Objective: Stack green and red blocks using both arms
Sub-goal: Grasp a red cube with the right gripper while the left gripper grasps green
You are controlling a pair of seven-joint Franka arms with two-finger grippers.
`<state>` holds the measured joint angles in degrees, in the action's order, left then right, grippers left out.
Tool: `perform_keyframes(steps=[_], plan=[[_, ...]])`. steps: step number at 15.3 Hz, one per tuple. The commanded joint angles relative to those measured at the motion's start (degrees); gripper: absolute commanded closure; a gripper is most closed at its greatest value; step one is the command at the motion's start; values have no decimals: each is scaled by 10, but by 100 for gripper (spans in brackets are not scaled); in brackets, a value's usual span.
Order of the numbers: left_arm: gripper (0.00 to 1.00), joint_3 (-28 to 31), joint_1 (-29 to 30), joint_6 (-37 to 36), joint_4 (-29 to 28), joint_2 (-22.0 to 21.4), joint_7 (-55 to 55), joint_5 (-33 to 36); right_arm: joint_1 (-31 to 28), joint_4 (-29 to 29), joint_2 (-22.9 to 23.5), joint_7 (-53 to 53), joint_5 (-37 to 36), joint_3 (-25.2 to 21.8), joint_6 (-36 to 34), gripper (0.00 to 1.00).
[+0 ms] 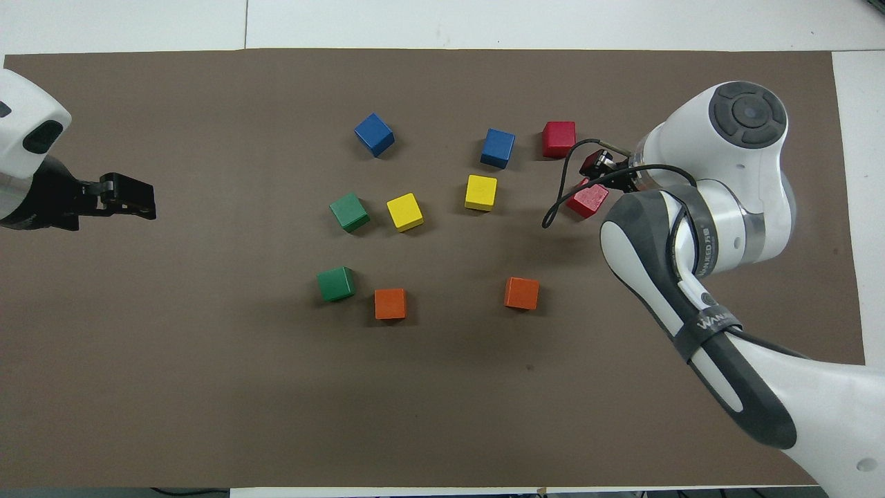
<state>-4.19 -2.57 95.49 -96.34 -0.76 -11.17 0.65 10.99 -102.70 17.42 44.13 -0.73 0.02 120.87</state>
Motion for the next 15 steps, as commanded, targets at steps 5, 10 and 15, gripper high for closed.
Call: perform_keyframes(steps=[5, 10, 15], plan=[[0, -5, -87, 177, -174, -7, -97, -11, 6, 58, 70, 39, -4, 0, 19, 0], [0, -5, -180, 317, -253, 57, -213, -11, 11, 58, 92, 46, -3, 0, 49, 0], [0, -5, -193, 364, -301, 65, -216, -11, 14, 52, 101, 53, -4, 0, 57, 0]])
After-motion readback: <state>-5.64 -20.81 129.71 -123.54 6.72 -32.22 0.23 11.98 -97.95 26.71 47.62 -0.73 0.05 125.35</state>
